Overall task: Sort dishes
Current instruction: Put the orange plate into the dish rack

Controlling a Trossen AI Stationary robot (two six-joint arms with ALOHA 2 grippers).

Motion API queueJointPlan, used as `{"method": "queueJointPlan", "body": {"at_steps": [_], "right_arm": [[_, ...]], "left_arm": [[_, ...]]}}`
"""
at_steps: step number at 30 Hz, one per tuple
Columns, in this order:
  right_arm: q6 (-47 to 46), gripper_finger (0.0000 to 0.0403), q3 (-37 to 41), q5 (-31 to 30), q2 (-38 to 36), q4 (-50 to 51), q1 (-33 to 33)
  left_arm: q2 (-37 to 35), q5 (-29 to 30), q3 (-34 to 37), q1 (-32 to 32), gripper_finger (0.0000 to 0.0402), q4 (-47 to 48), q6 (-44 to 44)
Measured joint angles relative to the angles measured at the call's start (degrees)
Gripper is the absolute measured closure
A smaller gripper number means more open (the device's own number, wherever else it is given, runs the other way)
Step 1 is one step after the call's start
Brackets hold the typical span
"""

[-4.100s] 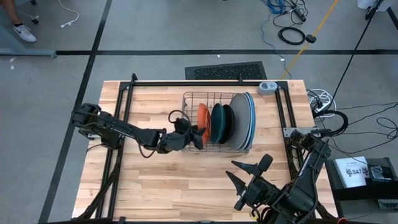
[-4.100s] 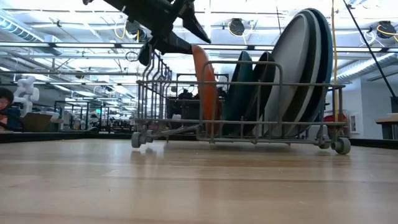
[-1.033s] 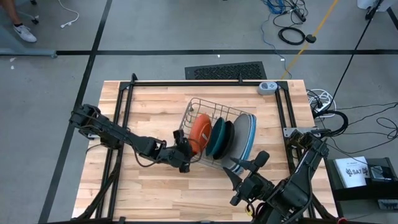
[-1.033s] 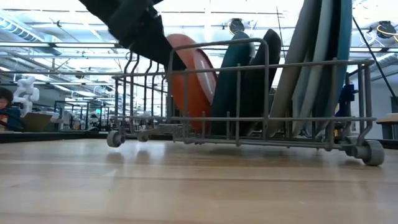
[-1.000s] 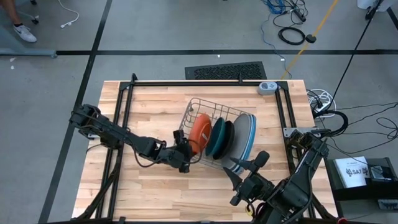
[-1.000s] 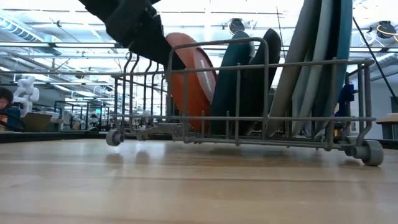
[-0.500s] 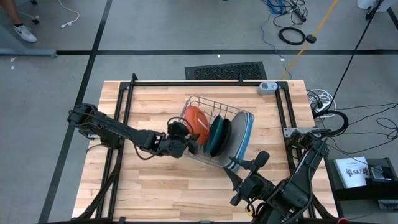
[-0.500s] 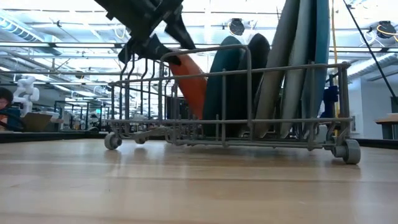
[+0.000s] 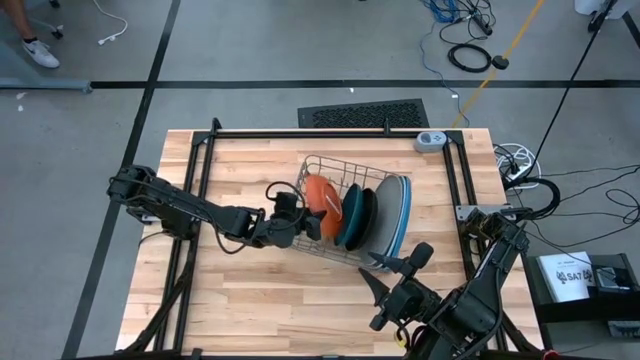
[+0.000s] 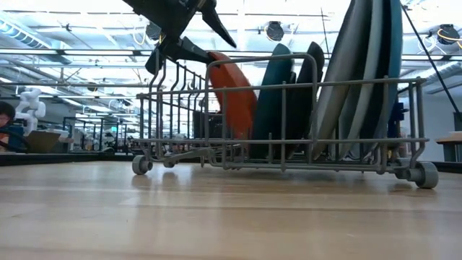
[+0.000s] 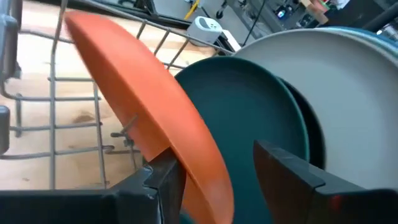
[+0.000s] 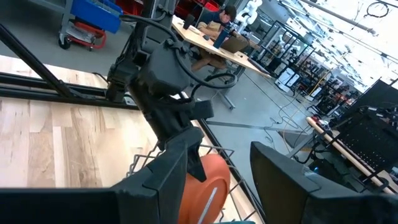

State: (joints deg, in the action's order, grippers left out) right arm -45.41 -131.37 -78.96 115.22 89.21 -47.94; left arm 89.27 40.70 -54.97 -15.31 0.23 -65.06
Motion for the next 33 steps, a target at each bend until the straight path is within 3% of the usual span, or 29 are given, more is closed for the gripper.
{"method": "queueJointPlan", "body": {"at_steps": [4, 13, 22, 29, 33], "right_arm": [[0.06, 0.0234, 0.00, 0.00, 0.00, -0.13, 0.00], [0.20, 0.0234, 0.00, -0.02, 0.00, -0.24, 0.00], [0.20, 0.0234, 0.00, -0.01, 0.00, -0.23, 0.00], [0.22, 0.0234, 0.00, -0.02, 0.00, -0.22, 0.00], [0.24, 0.0234, 0.00, -0.02, 0.00, -0.22, 0.00]], "left_arm": [[0.02, -1.05, -0.02, 0.07, 0.0217, -0.39, -0.55], [0.22, -1.98, 0.01, -0.09, 0.0172, -0.57, 6.06], [0.28, -3.07, 0.30, -0.31, 0.0164, -3.13, 12.99], [0.20, -4.59, 0.22, -0.79, 0.0208, -3.78, 27.99], [0.09, -4.01, 0.09, -1.22, 0.0213, -4.20, 33.49]]}}
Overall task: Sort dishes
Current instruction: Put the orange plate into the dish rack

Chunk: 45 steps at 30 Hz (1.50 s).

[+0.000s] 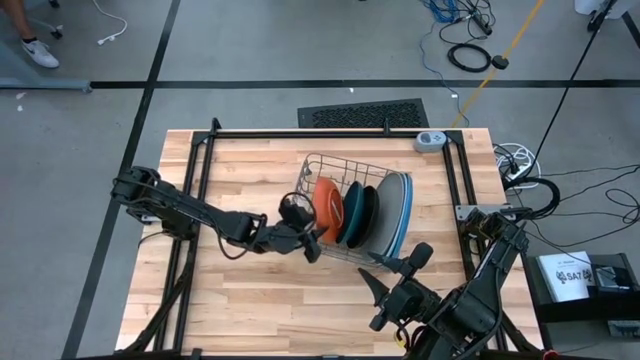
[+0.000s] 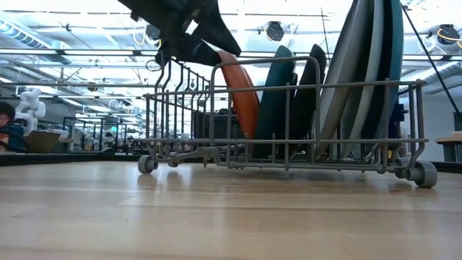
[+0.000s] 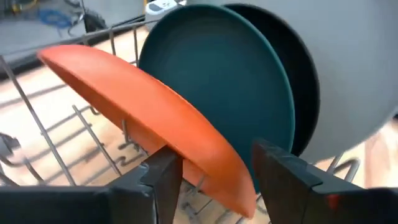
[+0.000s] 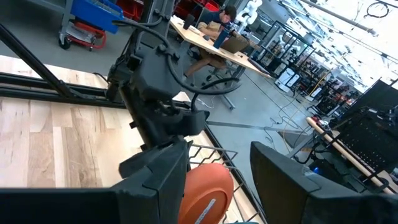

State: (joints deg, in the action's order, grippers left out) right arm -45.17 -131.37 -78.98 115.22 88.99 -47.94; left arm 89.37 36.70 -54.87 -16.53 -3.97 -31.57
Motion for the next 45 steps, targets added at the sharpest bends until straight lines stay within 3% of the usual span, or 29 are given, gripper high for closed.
{"method": "queueJointPlan", "body": {"at_steps": [12, 23, 28, 35, 39, 45], "right_arm": [[-0.04, 0.0234, 0.00, 0.00, 0.00, -0.01, 0.00], [-0.03, 0.0234, 0.00, 0.00, 0.00, 0.00, 0.00], [-0.02, 0.0234, 0.00, 0.00, 0.00, 0.00, 0.02], [-0.02, 0.0234, 0.00, 0.00, 0.00, 0.00, 0.03], [-0.01, 0.0234, 0.00, 0.00, 0.00, -0.05, 0.03], [-0.02, 0.0234, 0.00, 0.02, 0.00, -0.39, 0.00]], "left_arm": [[-0.06, 2.31, -0.11, -3.41, 0.0106, -1.52, 18.83], [-0.29, 10.94, 0.07, -7.61, 0.0092, 3.81, 19.58], [-0.29, 13.49, 0.11, -7.89, 0.0093, 5.03, 10.30], [-0.92, 10.88, -0.26, -4.56, 0.0092, 2.71, -24.92], [-0.86, 8.15, -0.31, -3.73, 0.0092, 1.91, -27.83], [-0.66, 6.32, -0.22, -4.48, 0.0092, 2.19, -23.07]]}}
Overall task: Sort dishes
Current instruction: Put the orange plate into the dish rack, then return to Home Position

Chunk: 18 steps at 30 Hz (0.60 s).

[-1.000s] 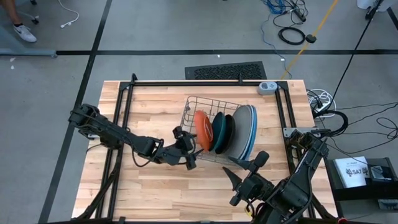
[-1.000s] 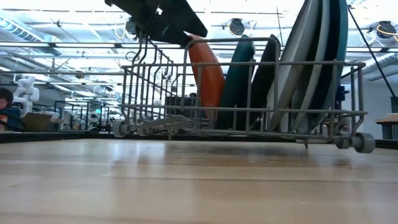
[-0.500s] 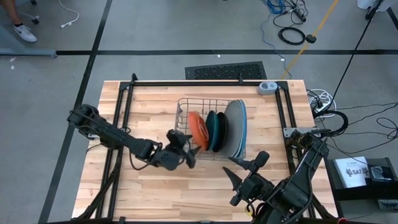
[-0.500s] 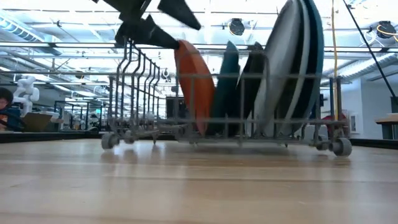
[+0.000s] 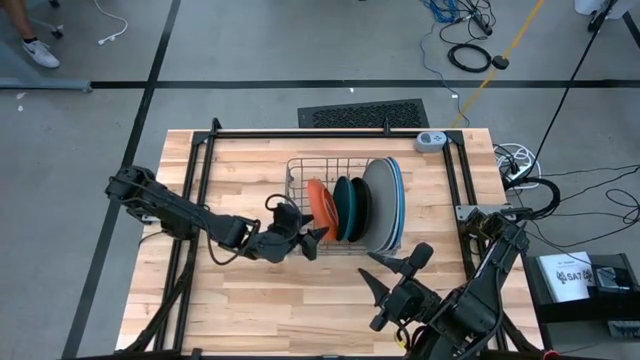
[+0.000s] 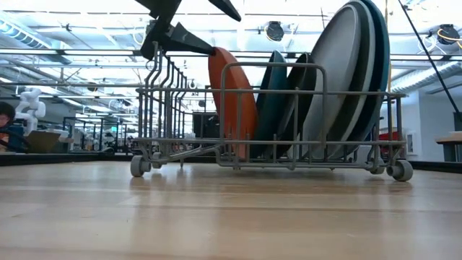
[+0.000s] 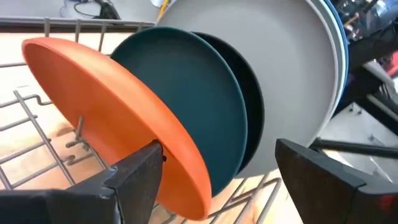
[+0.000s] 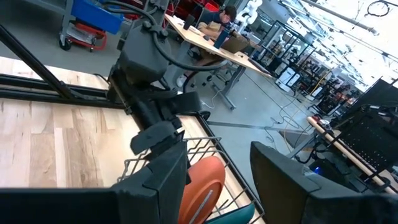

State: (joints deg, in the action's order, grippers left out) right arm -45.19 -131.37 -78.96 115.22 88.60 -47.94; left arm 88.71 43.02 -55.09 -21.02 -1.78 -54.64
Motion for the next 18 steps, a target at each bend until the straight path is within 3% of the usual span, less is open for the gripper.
{"method": "queueJointPlan", "body": {"at_steps": [5, 9, 18], "right_arm": [[-0.07, 0.0234, 0.00, 1.31, 0.00, -0.10, 0.02], [0.36, 0.0234, 0.00, 1.31, 0.00, -1.09, 0.02], [4.04, 0.0234, 0.00, 1.31, 0.00, -4.48, 0.02]], "left_arm": [[0.07, -2.01, 0.12, -0.11, 0.0093, 0.03, 3.34], [0.24, -3.79, 0.36, -1.04, 0.0090, -4.40, 11.46], [0.44, -6.21, -0.46, -3.25, 0.0045, -1.91, 21.15]]}}
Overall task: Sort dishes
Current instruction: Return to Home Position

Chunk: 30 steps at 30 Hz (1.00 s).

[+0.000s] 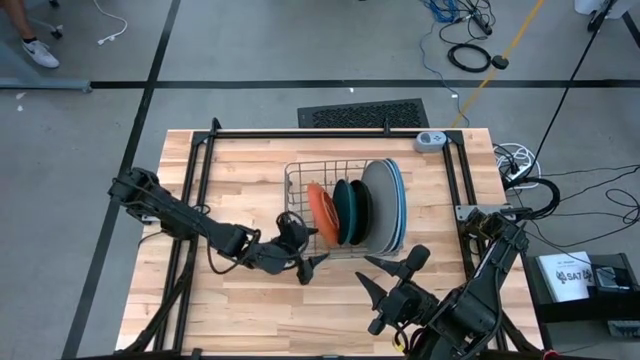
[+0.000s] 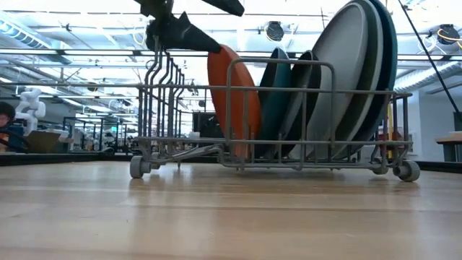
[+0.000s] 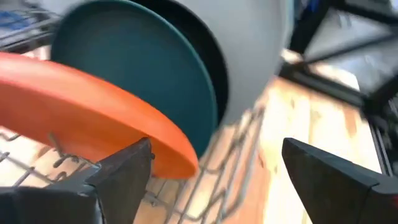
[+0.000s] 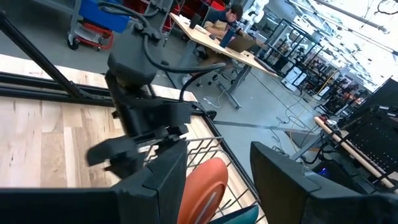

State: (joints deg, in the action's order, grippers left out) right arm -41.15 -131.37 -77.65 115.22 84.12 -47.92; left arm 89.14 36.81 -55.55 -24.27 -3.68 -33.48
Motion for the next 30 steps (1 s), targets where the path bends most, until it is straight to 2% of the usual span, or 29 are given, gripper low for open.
{"method": "queueJointPlan", "body": {"at_steps": [7, 12, 14, 17, 23, 27, 30], "right_arm": [[0.27, 0.0234, 0.00, 0.00, 0.00, 0.06, 0.31], [-0.01, 0.0234, 0.00, 0.29, 0.00, 0.06, 0.35], [-0.85, 0.0234, 0.00, 2.26, 0.00, 0.09, 0.56], [-2.32, 0.0234, 0.00, 6.26, 0.66, 0.19, 1.72], [-0.51, 0.0234, 0.02, 16.17, 4.13, 0.01, 6.13], [0.20, 0.0234, 0.02, 16.50, 4.31, 0.00, 8.02], [0.27, 0.0234, 0.02, 16.31, 4.37, 0.54, 8.23]], "left_arm": [[0.24, -1.76, 0.17, -3.13, 0.0038, -7.99, 10.52], [0.12, -0.80, 0.12, -2.17, 0.0038, -16.69, 10.16], [-0.16, -1.26, -0.10, -1.47, 0.0038, -18.65, 7.45], [-0.11, -1.24, -0.09, -0.84, 0.0038, -17.96, 4.12], [-0.09, -3.46, -0.04, -1.13, 0.0038, -18.68, 3.91], [-1.49, -5.33, -0.04, -1.90, 0.0038, -17.84, 7.85], [-5.29, -5.14, -0.04, -3.44, 0.0038, -15.79, 13.12]]}}
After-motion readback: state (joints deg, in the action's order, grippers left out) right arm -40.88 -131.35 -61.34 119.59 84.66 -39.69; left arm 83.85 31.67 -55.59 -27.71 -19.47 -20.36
